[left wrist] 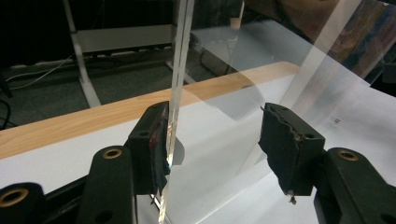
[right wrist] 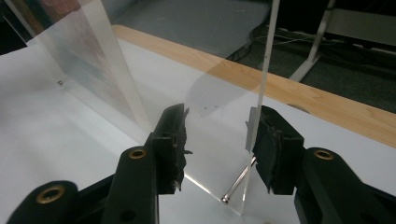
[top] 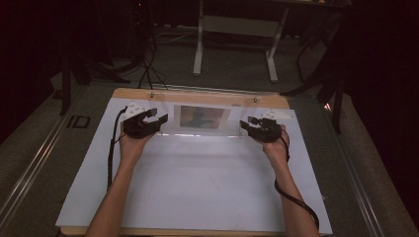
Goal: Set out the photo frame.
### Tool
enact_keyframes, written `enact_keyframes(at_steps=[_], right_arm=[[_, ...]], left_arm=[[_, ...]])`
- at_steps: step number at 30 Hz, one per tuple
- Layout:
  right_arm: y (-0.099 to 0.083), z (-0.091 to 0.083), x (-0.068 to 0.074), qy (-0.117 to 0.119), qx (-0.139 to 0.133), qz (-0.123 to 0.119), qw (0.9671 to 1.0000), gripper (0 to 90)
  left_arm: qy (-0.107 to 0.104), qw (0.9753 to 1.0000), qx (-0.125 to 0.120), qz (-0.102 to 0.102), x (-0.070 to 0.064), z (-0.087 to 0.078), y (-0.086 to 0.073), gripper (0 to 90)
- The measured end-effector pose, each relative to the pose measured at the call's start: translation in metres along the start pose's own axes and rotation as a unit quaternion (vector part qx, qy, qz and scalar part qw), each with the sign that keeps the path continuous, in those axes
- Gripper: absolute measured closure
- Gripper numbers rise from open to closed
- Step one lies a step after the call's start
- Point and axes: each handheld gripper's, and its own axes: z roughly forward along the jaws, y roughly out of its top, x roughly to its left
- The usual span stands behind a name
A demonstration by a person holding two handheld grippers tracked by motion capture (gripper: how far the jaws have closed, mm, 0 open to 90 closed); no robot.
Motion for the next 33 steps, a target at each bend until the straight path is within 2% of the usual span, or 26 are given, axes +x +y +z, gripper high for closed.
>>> enact_keyframes(at_steps=[14,24,33], right_arm=[[0.004,0.008,-0.004,-0.012,0.000,0.004,0.9999,56.7],[0.009,0.014,-0.006,-0.018,0.011,-0.006,0.9997,57.0],[0.010,0.020,-0.010,-0.022,0.008,0.007,0.9997,56.7]], left_arm=[[0.018,0.9998,-0.002,-0.003,0.003,0.011,0.003,43.5],[0.024,0.9997,-0.002,-0.007,0.006,0.017,0.005,43.7],[0.030,0.9994,-0.006,-0.015,0.010,0.025,0.006,43.7]])
